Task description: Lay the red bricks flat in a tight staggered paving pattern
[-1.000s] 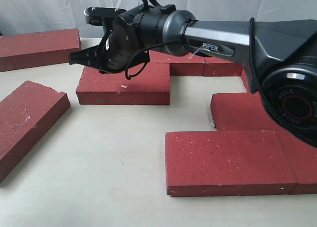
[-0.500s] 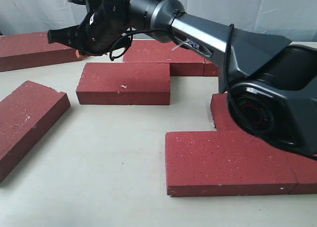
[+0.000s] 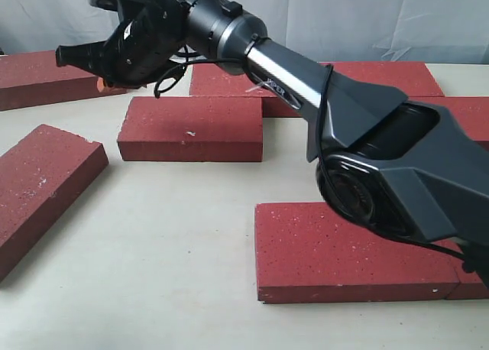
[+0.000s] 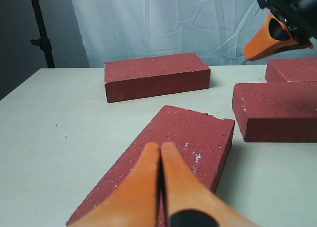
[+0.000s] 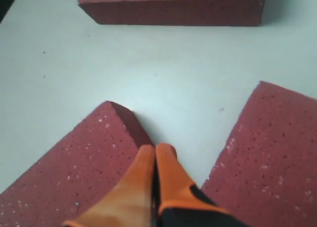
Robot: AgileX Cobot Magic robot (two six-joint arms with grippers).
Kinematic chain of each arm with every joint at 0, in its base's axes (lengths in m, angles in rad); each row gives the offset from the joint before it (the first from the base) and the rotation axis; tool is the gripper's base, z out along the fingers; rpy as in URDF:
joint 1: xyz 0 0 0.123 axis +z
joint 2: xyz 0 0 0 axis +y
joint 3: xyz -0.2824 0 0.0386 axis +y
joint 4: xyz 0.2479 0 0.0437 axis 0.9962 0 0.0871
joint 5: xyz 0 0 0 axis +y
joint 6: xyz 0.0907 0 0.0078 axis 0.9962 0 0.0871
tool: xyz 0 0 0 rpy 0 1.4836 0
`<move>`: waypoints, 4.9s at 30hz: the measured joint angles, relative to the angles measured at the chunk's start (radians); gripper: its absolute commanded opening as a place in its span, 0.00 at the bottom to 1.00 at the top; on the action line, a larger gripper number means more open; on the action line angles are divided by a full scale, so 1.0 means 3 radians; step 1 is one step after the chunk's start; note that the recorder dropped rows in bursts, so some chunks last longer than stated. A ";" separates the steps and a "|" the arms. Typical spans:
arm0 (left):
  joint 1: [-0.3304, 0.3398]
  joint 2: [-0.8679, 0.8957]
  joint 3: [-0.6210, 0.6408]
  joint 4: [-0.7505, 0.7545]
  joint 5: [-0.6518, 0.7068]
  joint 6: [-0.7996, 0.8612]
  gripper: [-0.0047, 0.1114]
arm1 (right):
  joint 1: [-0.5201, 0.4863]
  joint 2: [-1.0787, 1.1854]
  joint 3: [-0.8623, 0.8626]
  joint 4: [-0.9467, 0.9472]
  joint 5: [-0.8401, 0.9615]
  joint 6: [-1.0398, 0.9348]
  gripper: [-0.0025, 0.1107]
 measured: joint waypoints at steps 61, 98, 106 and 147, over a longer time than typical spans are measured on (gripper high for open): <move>0.0000 0.0000 0.0000 0.0000 0.0000 0.0000 0.04 | -0.0128 0.0365 -0.0163 -0.1198 0.0938 0.0317 0.02; 0.0000 0.0000 0.0000 0.0007 0.0000 0.0000 0.04 | -0.0178 0.0236 -0.0156 -0.0579 0.0877 -0.0038 0.02; 0.0000 0.0000 0.0000 0.0007 0.0000 0.0000 0.04 | -0.0145 0.0435 -0.0136 -0.0591 0.0900 -0.0047 0.02; 0.0000 0.0000 0.0000 0.0007 0.0000 0.0000 0.04 | -0.0441 0.0423 -0.0131 -0.1008 0.1193 0.0181 0.02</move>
